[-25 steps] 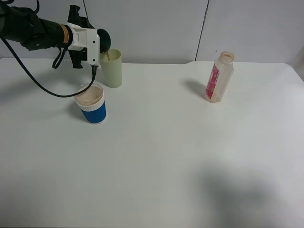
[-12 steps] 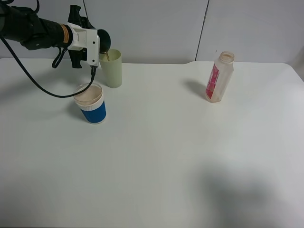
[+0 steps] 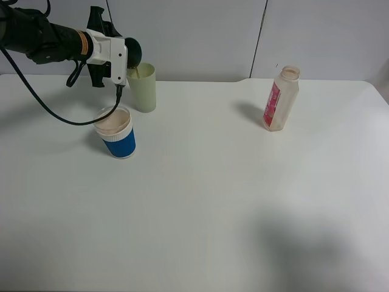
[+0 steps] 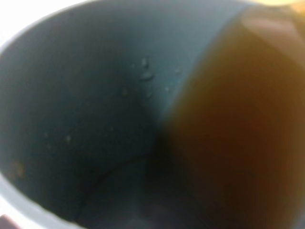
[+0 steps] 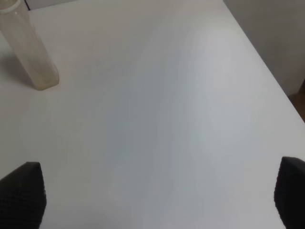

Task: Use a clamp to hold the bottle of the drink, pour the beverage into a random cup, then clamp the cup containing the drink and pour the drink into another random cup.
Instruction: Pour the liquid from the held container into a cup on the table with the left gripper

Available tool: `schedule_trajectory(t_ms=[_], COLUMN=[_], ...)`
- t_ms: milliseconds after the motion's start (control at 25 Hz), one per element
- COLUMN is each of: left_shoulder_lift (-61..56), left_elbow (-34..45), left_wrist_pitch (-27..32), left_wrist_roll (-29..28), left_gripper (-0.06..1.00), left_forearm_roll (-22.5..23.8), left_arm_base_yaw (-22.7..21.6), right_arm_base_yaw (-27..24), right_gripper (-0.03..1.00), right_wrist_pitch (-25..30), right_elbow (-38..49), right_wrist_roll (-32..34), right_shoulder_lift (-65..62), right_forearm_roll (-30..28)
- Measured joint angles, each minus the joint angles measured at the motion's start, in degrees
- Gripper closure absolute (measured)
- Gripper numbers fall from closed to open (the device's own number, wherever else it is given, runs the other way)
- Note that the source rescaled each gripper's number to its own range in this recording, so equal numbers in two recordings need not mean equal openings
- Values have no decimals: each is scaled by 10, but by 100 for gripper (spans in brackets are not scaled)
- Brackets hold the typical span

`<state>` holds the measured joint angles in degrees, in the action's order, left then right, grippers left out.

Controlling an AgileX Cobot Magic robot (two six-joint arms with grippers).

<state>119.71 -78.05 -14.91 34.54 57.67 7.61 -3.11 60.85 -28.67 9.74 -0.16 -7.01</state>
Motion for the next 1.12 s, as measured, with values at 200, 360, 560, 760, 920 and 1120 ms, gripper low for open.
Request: schedule_trajectory(t_ms=[200, 360, 560, 760, 920, 1120], left_shoulder_lift=[0, 0, 0, 0, 0, 0], left_elbow=[-2, -9, -9, -9, -9, -9], left_wrist_pitch=[1, 3, 3, 3, 3, 3], left_wrist_roll=[1, 4, 4, 5, 5, 15], left_gripper=[93, 93, 93, 93, 93, 93], left_forearm_roll=[0, 1, 2, 2, 4, 4], left_arm_base_yaw=[0, 0, 0, 0, 0, 0], right_arm_base_yaw=[0, 0, 0, 0, 0, 0], right_gripper=[0, 0, 0, 0, 0, 0], right_wrist_pitch=[0, 0, 0, 0, 0, 0], right_elbow=[0, 0, 0, 0, 0, 0], right_wrist_roll=[0, 0, 0, 0, 0, 0], right_shoulder_lift=[0, 0, 0, 0, 0, 0], right_forearm_roll=[0, 0, 0, 0, 0, 0])
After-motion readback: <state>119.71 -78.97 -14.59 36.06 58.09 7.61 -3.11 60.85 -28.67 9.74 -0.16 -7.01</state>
